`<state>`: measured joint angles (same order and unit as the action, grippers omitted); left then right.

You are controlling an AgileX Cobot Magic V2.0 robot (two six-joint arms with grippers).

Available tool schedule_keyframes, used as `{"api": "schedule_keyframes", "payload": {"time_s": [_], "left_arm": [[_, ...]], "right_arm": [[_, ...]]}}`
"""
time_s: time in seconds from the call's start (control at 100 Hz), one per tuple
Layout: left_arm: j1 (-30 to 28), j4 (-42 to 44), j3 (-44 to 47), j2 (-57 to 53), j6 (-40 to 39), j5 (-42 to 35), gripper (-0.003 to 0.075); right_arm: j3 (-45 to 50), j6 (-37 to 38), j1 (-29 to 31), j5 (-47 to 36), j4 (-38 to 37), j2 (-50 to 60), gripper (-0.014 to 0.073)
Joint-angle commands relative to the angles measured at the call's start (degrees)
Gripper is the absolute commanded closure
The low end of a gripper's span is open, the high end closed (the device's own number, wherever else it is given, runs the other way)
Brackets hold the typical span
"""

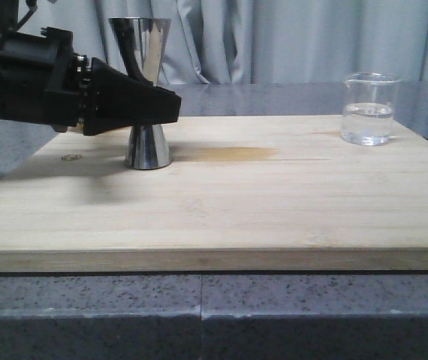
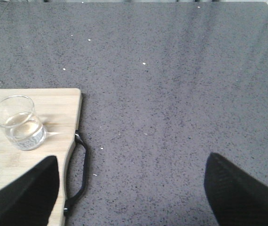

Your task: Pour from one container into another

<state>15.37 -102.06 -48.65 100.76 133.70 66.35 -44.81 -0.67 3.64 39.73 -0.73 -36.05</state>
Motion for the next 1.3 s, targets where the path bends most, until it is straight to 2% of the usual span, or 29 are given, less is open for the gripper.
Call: {"api": "schedule_keyframes", "payload": {"time_s": [0.0, 0.3, 0.5, 0.67, 0.93, 1.12, 1.29], "left_arm": [[0.6, -4.0, -1.5, -2.2, 1.9, 6.2, 0.0713], [0.6, -4.0, -4.3, -2.5, 1.9, 6.2, 0.0713], [0.6, -4.0, -4.4, -2.5, 1.8, 6.2, 0.0713], [0.6, -4.0, -4.4, -2.4, 1.8, 6.0, 0.0713], [0.6, -4.0, -4.4, -2.4, 1.8, 5.7, 0.0713], [0.6, -4.0, -4.4, -2.4, 1.8, 5.7, 0.0713], [0.6, -4.0, -4.4, -2.4, 1.8, 5.7, 0.0713]], "right_arm": [[-2.1, -2.5, 0.0, -5.2, 2.1, -0.4, 0.0010], [-2.1, -16.4, -0.1, -8.8, 17.1, -1.1, 0.0010], [-5.3, -24.5, -0.1, -6.5, 24.3, -5.9, 0.0010], [-8.8, -26.3, -0.1, -2.2, 24.7, -10.6, 0.0010], [-9.0, -27.4, -0.2, 1.3, 24.7, -12.4, 0.0010], [-9.0, -27.4, -5.4, 0.6, 22.8, -12.4, 0.0010], [-9.0, -27.4, -7.1, -0.5, 23.3, -12.4, 0.0010]]}}
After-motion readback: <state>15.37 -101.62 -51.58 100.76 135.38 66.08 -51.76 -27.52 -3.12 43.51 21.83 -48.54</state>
